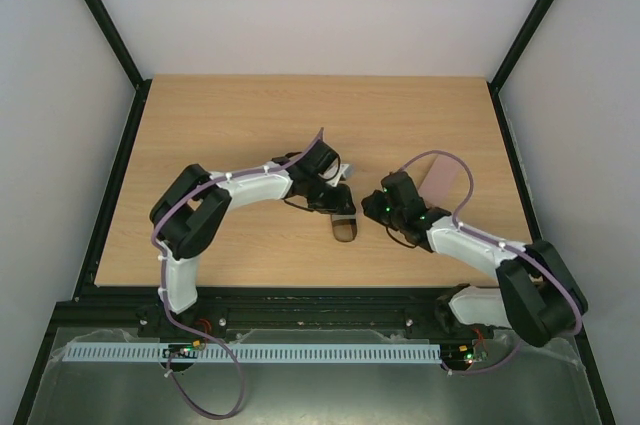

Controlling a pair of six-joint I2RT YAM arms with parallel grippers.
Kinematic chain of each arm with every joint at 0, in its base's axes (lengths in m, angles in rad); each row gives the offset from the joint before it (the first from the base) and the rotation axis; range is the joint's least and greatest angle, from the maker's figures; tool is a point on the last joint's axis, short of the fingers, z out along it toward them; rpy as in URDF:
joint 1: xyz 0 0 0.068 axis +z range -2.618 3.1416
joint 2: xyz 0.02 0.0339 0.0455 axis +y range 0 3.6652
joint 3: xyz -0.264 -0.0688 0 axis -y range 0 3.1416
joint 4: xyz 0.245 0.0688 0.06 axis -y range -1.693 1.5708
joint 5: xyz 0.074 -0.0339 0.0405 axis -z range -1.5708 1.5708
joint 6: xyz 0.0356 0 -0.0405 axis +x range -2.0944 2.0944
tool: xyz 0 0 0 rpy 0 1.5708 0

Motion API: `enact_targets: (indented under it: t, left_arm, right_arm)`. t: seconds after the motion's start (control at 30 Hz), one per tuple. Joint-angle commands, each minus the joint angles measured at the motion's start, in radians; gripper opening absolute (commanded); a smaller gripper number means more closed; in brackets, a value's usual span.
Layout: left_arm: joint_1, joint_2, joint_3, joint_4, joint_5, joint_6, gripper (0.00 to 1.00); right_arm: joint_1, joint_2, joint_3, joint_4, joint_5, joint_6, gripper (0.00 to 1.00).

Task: Organize the sunglasses
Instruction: Close the sunglasses case at the center of the board, then adjust the sunglasses case at the center of the board.

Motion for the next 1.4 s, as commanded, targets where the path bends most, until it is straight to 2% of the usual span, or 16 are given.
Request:
enact_targets:
  t: [0.0,0.17,0.3,0.6,0.7,0.77,0.93,1.17,1.37]
  left_arm:
    - [0.006,-0.022,-0.007,-0.069,-0.089,0.008,0.29]
    - [0.017,-0.1,-0.011,-0.093,-0.172,-0.006,0.41]
    - [0.02,-0.127,-0.041,-0.123,-0.275,-0.031,0.46]
    - [0.024,-0.123,-0.09,-0.072,-0.302,-0.094,0.56]
    - [0.029,-0.129,-0.09,-0.067,-0.336,-0.099,0.62]
    - [0.032,-0.142,-0.097,-0.06,-0.358,-0.095,0.7]
    - [0.039,-0.173,-0.118,-0.035,-0.375,-0.024,0.98]
    - [0.04,-0.152,-0.068,-0.069,-0.287,0.157,0.99]
    - [0.024,-0.135,-0.048,-0.1,-0.251,0.299,0.99]
  right_arm:
    - [0.005,-0.063,0.006,-0.057,-0.002,-0.065,0.25]
    - [0.007,-0.048,0.01,-0.043,-0.063,-0.067,0.27]
    - [0.008,-0.021,-0.017,0.041,-0.152,-0.045,0.25]
    - [0.056,0.073,-0.066,0.198,-0.298,-0.005,0.19]
    - [0.087,0.072,-0.09,0.277,-0.359,0.029,0.19]
    - [0.091,0.064,-0.099,0.303,-0.374,0.042,0.23]
    - [0.091,-0.007,-0.1,0.212,-0.228,0.036,0.31]
    - [0.076,-0.169,-0.142,0.063,0.03,0.092,0.32]
    - [0.014,-0.254,-0.197,0.025,0.08,0.141,0.32]
